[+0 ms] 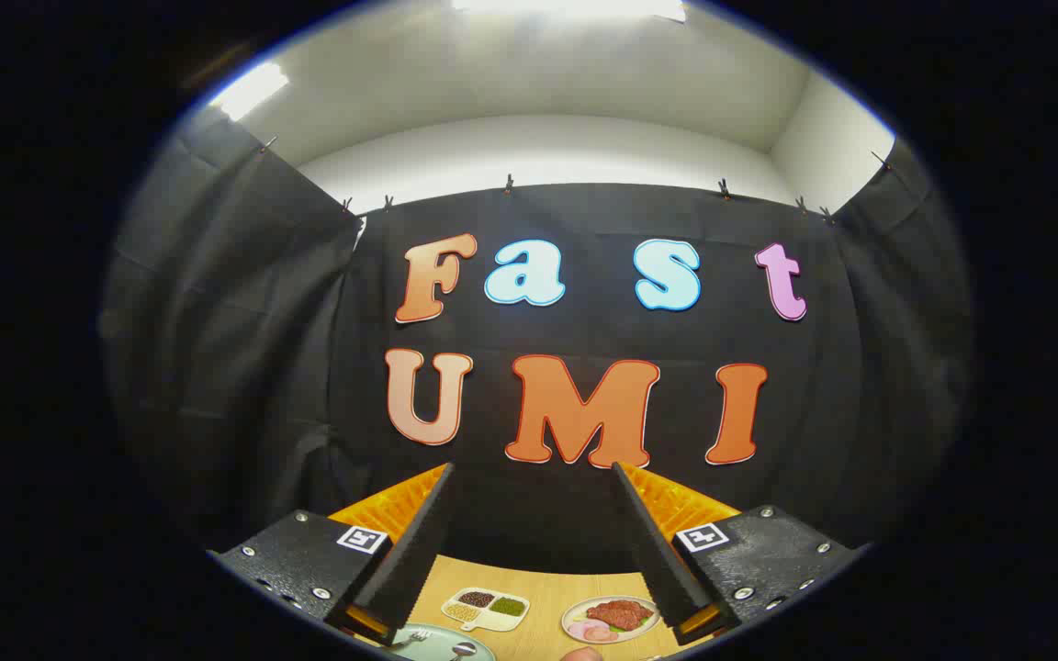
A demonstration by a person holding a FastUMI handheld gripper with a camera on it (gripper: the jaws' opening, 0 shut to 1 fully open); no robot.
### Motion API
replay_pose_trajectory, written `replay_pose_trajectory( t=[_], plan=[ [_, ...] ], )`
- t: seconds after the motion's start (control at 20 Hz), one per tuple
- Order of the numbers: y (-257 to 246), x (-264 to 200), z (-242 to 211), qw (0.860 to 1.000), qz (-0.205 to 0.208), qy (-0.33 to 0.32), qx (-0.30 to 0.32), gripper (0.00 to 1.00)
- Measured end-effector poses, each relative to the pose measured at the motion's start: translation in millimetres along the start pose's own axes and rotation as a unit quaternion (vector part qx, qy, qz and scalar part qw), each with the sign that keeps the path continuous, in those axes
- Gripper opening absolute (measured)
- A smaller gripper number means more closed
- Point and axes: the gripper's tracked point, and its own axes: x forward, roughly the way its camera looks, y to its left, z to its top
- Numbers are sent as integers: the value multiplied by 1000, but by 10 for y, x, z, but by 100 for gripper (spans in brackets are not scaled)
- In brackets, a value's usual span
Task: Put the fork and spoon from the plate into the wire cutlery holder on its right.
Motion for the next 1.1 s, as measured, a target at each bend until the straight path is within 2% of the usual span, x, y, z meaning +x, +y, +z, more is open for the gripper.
replay_pose_trajectory(
  t=[0.7, 0.85, 1.1],
  plan=[
    [39, 21, 18, 1000, -3, -6, 1, 98],
    [48, 5, -235, 999, -7, 31, -4, 98],
    [170, -22, -896, 990, 4, 142, -15, 98]
  ],
)
